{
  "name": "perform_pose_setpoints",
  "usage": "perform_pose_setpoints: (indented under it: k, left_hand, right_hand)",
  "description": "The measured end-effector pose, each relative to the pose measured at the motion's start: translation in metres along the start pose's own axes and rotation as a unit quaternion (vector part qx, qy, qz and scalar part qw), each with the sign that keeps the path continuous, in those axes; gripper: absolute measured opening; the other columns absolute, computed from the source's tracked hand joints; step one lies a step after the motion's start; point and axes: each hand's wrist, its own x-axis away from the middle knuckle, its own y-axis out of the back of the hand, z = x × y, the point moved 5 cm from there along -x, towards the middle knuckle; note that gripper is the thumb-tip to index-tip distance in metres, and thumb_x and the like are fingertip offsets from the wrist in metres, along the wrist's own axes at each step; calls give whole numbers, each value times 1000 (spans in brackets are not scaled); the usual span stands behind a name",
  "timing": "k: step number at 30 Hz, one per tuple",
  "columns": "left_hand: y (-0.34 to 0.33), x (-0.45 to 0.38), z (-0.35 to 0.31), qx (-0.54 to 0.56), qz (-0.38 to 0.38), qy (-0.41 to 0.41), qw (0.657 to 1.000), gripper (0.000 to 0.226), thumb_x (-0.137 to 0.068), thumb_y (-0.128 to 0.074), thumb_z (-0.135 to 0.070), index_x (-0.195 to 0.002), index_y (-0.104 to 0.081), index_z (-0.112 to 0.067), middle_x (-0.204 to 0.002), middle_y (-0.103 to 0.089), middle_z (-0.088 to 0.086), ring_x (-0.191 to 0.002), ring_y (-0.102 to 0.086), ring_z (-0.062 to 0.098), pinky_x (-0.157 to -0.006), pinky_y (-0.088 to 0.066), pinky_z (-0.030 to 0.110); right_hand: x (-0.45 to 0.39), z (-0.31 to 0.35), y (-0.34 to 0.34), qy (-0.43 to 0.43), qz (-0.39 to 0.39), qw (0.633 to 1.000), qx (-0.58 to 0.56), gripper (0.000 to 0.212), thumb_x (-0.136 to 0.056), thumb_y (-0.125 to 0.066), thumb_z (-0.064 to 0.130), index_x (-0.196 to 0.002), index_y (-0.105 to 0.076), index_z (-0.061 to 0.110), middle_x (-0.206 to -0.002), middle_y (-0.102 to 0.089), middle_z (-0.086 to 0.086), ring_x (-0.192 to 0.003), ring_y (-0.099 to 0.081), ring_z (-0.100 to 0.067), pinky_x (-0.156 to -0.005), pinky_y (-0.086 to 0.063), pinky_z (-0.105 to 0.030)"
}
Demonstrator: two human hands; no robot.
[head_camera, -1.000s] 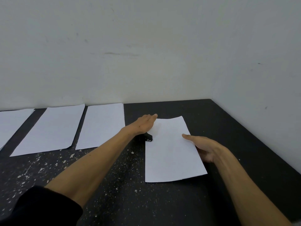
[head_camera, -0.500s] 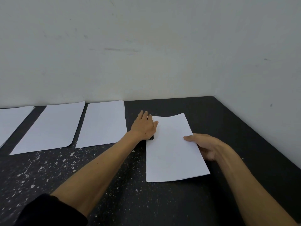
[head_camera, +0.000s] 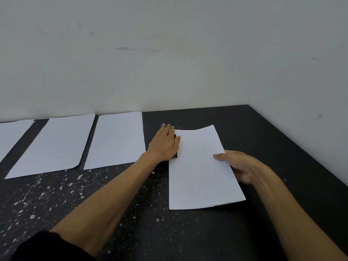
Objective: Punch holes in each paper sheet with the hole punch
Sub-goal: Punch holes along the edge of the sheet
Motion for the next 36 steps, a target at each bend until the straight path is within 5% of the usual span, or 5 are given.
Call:
perform_pose_setpoints:
  k: [36]
  left_hand:
    - [-10,4,11,12,-4,1,1000,56,-110,-17,-29,-162,-11,-11,-170,-9,10,-158,0,26,-127,-1,44]
  right_hand:
    - [-3,0,2,-4,-22,1000,13,20,-102,-63,16,-120,-72,14,-112,-79,-10,-104,-75,-31,-78,-60,-42]
